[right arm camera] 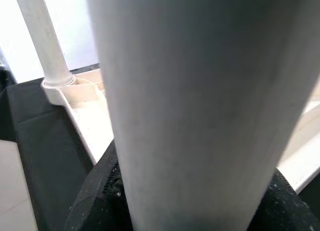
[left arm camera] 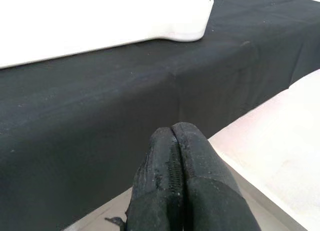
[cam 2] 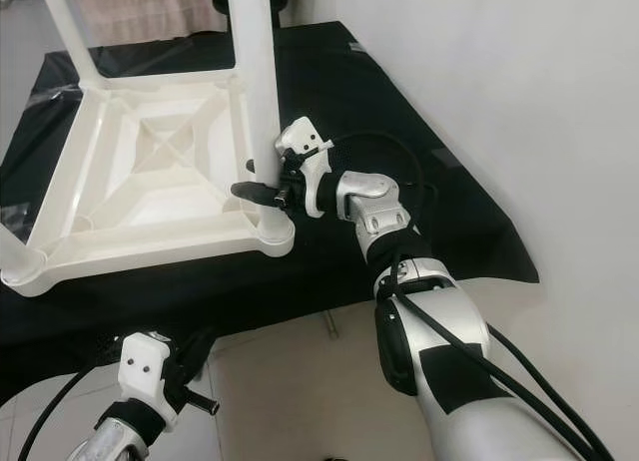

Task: Building children table

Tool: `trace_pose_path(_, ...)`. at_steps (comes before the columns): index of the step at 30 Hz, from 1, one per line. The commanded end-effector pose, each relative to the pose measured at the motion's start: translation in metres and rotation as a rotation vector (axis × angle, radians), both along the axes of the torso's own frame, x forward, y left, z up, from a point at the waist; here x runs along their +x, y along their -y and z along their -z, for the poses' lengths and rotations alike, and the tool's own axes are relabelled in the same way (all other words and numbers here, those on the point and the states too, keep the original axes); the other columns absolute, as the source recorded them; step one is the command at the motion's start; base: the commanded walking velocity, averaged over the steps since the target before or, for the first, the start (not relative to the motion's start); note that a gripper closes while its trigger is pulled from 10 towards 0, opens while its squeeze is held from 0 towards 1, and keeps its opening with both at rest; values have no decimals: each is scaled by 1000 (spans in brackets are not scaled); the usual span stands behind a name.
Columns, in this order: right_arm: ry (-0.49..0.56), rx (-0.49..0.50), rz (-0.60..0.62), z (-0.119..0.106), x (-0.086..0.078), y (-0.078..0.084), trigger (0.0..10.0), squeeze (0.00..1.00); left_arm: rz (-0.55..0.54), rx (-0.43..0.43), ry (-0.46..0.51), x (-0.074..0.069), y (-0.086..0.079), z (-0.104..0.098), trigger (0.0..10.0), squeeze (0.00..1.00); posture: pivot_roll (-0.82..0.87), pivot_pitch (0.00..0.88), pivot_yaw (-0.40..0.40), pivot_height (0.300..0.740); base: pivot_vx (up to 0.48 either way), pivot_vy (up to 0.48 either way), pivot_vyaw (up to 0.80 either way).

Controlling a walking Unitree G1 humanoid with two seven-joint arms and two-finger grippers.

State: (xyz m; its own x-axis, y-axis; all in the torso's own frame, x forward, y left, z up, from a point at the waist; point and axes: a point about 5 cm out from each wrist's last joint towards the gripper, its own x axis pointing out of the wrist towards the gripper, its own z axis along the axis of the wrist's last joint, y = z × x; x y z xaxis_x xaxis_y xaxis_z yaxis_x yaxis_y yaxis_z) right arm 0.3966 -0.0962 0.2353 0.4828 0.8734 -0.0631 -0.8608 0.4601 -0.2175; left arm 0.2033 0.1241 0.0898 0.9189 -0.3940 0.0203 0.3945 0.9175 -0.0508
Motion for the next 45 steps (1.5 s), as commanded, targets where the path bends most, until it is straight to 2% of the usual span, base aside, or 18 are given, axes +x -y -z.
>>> trace_pose_path(1,-34,-22,65,19,-1,9,0,0,-4,10,-27,-2,-2,4,10000,0,97,173,-20,740,0,0,0)
trace_pose_path(6,-8,63,556,49,3,25,0,0,-1,9,-28,3,-3,5,10000,0,76,167,-17,740,0,0,0)
trace_pose_path(7,-8,63,556,49,3,25,0,0,-1,9,-28,3,-3,5,10000,0,76,167,-17,740,0,0,0)
trace_pose_path(8,-132,37,724,106,-28,-6,0,0,-1,9,-28,6,-5,5,10000,0,48,162,-4,740,0,0,0)
trace_pose_path(9,-165,32,783,118,-40,-13,0,0,0,8,-29,6,-5,5,10000,0,48,162,-4,740,0,0,0)
trace_pose_path(12,-181,31,815,124,-46,-15,0,0,0,8,-29,7,-6,5,10000,0,48,162,-4,740,0,0,0)
trace_pose_path(15,-182,16,779,125,-38,-51,0,0,4,15,-32,12,-5,7,10000,0,57,131,-6,740,0,0,0)
trace_pose_path(20,-147,16,751,108,-28,-57,0,0,-5,14,-28,14,-5,8,10000,0,61,131,-13,740,0,0,0)
trace_pose_path(21,-134,17,746,102,-24,-54,10000,0,-6,13,-25,15,-4,7,10000,0,58,132,-18,740,0,0,0)
trace_pose_path(26,-80,30,785,84,-22,-46,10000,71,-7,11,-22,14,-3,7,10000,0,59,134,-21,740,0,0,0)
trace_pose_path(27,-64,41,747,76,-19,-44,10000,1000,-6,9,-21,14,-2,6,10000,0,64,139,-24,740,0,0,0)
trace_pose_path(32,-30,59,606,60,-10,-43,10000,1000,-5,5,-18,13,-1,5,10000,0,67,148,-25,740,0,0,0)
trace_pose_path(33,-11,76,410,40,-4,-43,10000,1000,-3,5,-14,11,0,4,10000,0,74,161,-27,740,0,0,0)
trace_pose_path(34,-13,69,327,34,-4,-42,10000,1000,-2,4,-14,9,1,4,10000,0,81,164,-30,740,0,0,0)
trace_pose_path(35,-9,44,257,31,-4,-42,10000,675,-1,4,-14,7,1,4,10000,0,85,162,-31,740,0,0,0)
trace_pose_path(36,-9,44,257,31,-4,-42,10000,675,-1,4,-14,7,1,4,10000,0,85,162,-31,740,0,0,0)
trace_pose_path(37,9,-6,178,25,-3,-38,10000,0,0,5,-13,4,2,3,10000,0,120,166,-33,740,0,0,0)
trace_pose_path(45,-14,-68,43,15,-2,-31,10000,0,0,5,-11,-4,2,1,10000,0,162,184,-39,740,0,0,0)
